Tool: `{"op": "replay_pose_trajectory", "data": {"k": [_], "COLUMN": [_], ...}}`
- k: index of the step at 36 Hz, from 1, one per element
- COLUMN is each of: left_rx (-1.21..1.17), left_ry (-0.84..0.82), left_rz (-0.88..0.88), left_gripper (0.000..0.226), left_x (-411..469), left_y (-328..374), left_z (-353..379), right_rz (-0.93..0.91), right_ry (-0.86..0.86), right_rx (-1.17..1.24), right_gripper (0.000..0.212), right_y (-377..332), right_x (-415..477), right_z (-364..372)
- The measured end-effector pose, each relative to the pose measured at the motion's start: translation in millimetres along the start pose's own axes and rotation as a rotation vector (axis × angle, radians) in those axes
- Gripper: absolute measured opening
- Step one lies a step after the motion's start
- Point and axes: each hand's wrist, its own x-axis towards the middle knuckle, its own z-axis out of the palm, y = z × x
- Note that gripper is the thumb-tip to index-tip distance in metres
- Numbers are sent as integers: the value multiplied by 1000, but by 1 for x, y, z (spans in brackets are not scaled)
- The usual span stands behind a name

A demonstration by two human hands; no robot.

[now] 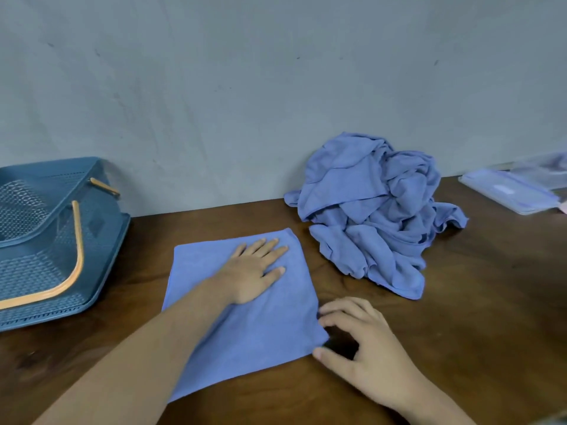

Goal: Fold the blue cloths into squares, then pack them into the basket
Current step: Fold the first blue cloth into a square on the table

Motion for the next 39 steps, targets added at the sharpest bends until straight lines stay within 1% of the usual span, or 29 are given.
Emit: {"op": "replay_pose_trajectory", "data": {"k": [3,6,10,13,15,18,20,23,26,30,34,36,39], "left_rx": [2,-6,-17,-22,-24,-26,-32,-31,-41,-38,-56,-68,-59], "left_ry": [9,27,27,29,33,31,23,21,14,20,30,81,241], "left_rz": [5,14,16,17,13,14,13,14,12,13,23,30,37], "left_gripper": [61,61,61,61,62,62,63,65,66,66,66,65,58], "left_x": [3,6,9,11,10,9,9,9,8,7,7,6,0], "left_y": [-3,0,4,8,8,7,6,7,7,5,5,6,10], "left_z": [3,9,13,10,9,8,9,9,9,10,11,10,8], "right_rz": [-96,-130,-52,63,81,121,180,213,189,194,217,217,227], "right_ry": [-101,-108,-33,19,57,86,105,149,132,85,113,112,125], "right_rx": [-27,-53,56,166,242,442,530,569,602,590,481,409,305], "right_gripper": [39,28,19,23,24,18,23,27,25,25,21,20,18], "right_y": [2,7,12,15,14,6,3,2,1,-1,0,-1,-5], "right_x": [0,0,-5,-6,-5,-3,-4,-5,-6,-8,-11,-10,-12], "right_z": [0,0,-1,-4,-4,-5,-6,-5,-5,-5,0,0,1]}}
